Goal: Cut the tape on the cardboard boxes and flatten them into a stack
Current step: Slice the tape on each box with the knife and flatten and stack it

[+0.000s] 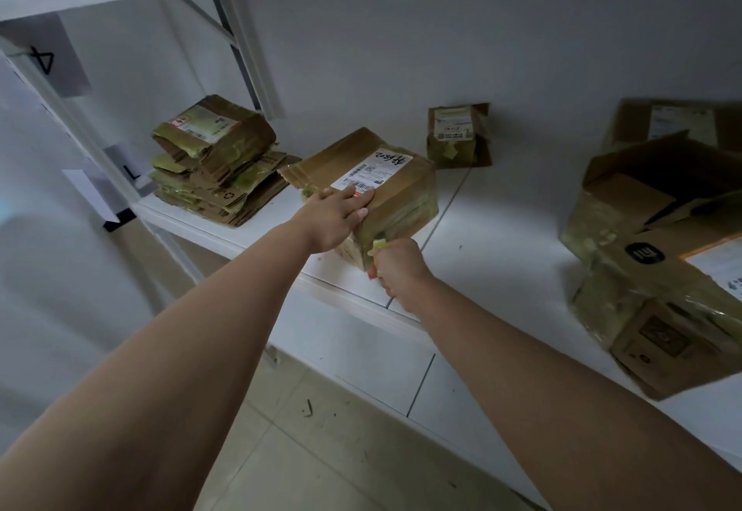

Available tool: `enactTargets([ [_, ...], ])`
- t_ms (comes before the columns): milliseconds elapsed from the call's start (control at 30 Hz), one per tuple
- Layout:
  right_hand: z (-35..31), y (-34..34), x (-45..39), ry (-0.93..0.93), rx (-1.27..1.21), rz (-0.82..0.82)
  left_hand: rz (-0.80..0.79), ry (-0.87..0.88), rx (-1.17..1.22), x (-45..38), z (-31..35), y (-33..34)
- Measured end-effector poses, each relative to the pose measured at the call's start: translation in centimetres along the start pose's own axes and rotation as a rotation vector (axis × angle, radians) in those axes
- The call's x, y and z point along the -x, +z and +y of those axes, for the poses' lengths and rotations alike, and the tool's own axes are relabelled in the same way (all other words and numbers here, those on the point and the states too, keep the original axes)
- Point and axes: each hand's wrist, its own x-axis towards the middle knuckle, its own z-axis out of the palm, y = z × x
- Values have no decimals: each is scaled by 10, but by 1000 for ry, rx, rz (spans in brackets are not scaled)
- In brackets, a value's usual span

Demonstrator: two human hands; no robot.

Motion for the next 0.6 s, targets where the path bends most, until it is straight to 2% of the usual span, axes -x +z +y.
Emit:
enactTargets([
  [233,0,-7,27,48,-87,-108,43,-18,-67,-1,2,5],
  [433,-16,-31,30,9,-196,-50,84,-36,-22,-5,5,4],
  [533,-19,-58,22,-9,-165,0,76,23,-47,-8,7,0],
  [600,-17,-74,18,18,-76,-32,94,107,-135,-11,10,3],
])
